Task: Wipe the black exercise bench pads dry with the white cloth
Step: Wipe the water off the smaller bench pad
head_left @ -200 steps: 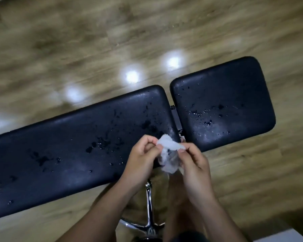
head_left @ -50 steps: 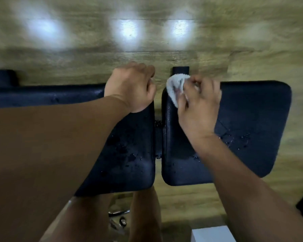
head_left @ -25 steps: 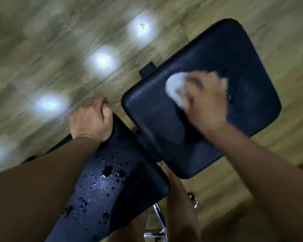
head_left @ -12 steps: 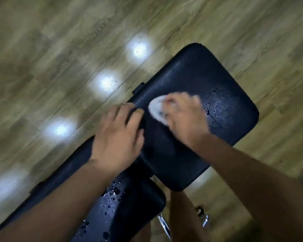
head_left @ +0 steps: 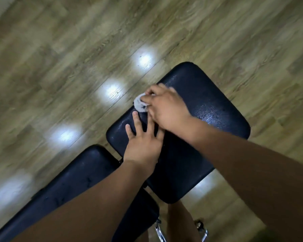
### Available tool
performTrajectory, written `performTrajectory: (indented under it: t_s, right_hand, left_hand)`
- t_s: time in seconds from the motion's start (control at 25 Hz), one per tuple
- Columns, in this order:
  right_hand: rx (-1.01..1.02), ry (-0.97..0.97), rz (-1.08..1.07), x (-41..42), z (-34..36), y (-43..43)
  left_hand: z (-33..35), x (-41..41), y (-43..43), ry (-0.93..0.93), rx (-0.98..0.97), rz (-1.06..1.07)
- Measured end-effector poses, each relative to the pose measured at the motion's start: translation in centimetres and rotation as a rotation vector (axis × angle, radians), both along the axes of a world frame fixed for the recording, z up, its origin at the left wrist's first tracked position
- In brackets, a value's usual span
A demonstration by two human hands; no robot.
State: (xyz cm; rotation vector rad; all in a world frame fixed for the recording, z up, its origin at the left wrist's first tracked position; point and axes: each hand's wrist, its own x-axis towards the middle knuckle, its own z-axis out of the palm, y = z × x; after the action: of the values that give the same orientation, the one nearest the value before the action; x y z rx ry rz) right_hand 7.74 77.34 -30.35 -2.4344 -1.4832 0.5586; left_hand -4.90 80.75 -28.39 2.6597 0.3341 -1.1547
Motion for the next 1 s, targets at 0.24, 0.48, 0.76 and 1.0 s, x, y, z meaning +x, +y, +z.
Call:
performTrajectory:
  t_s: [0.24,0.48,0.76,1.0]
  right_hand:
    - [-0.133,0.017,-0.702,13.7,-2.3,-4.4]
    - [0.035,0.085,-0.676,11.0,-2.2,-9.2]
    - [-0.053,0.210,-0.663,9.9,-0.2,-17.0]
    - [0.069,0.150,-0.396,13.5,-2.1,-4.6]
  left_hand:
    - [0.1,0.2,0.0,-0.033,-0.003,-0.002]
    - [0.4,2.8,-0.7,-0.021,0.125,-0.150]
    - [-1.0,6.1,-0.3,0.144,0.099,-0.233]
    - [-0.8,6.2,0.1,0.149,0.104,-0.277]
